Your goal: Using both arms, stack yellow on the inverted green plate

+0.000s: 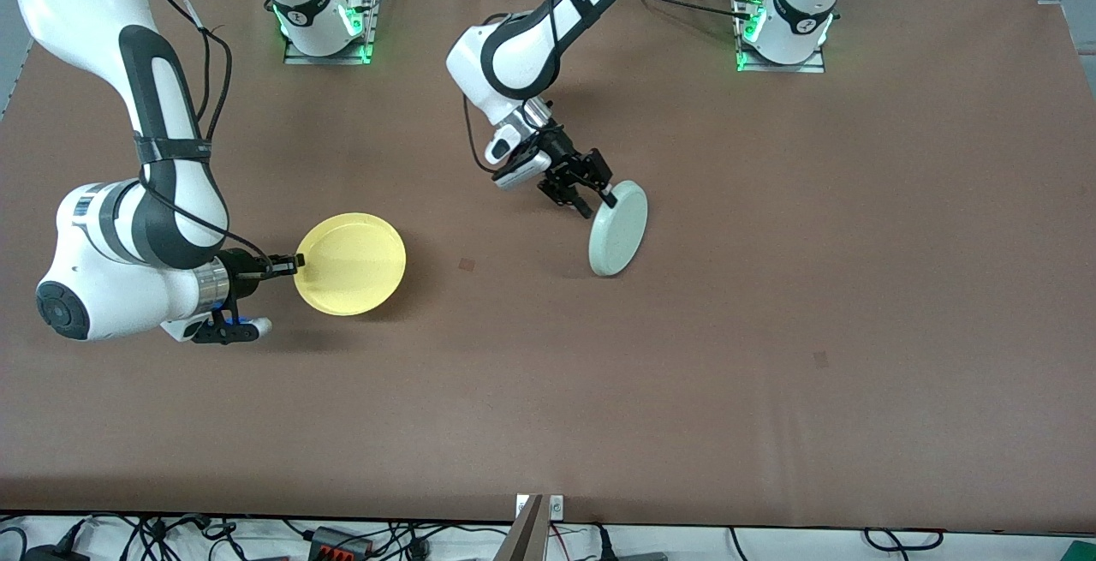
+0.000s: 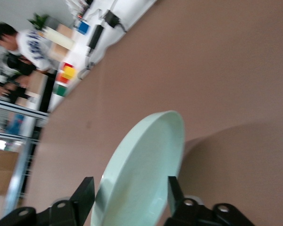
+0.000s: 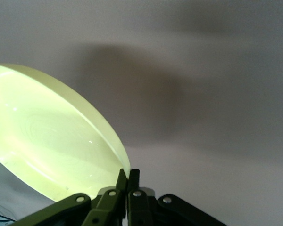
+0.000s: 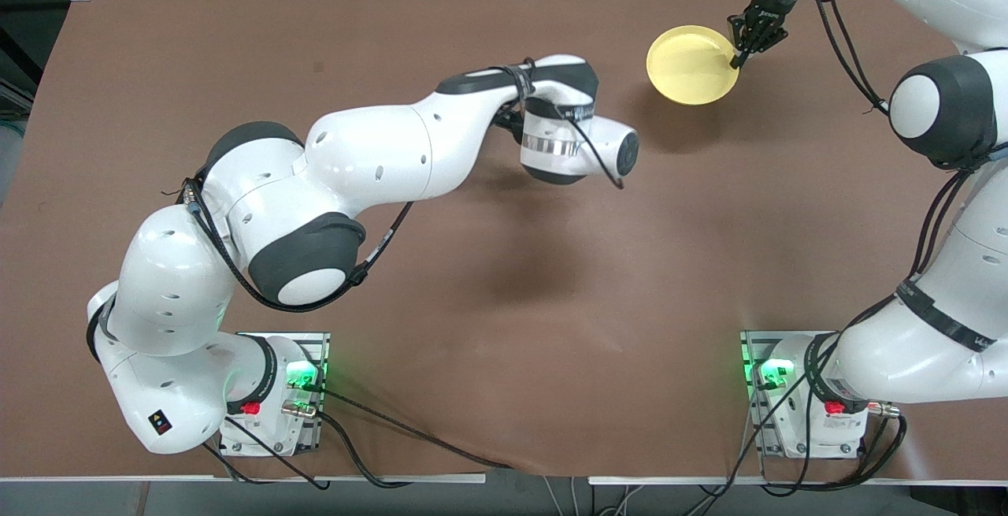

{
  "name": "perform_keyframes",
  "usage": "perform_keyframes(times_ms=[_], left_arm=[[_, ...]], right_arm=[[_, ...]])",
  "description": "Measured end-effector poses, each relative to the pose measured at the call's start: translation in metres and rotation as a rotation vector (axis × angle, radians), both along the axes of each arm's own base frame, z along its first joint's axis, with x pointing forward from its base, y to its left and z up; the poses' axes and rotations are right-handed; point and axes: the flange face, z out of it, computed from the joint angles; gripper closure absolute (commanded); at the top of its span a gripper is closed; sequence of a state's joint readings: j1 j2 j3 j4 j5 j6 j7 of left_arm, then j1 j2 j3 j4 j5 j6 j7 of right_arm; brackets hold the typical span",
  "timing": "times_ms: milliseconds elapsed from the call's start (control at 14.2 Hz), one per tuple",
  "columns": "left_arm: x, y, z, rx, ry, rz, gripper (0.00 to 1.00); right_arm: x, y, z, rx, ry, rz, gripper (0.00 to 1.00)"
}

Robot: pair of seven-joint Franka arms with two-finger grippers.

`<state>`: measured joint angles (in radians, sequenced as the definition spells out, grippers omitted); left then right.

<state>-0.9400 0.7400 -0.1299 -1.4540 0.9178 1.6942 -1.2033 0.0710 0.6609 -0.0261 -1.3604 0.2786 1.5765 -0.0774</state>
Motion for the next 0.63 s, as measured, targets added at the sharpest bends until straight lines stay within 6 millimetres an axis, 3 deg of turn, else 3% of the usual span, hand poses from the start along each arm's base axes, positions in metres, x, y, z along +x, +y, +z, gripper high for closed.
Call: perform_keyframes(times_ms=[421, 632], left_arm=[[0.049, 0.004, 0.018, -0.319, 0.054, 0.124, 0.0], [0.073, 0.017, 0.047, -0.403, 0.059, 0.195, 0.0]], right_arm=[[0.0, 0.002, 0.001, 0.001, -0.003, 0.004, 1.0], [0.0, 0.009, 0.001, 0.002, -0.002, 0.014, 1.0]])
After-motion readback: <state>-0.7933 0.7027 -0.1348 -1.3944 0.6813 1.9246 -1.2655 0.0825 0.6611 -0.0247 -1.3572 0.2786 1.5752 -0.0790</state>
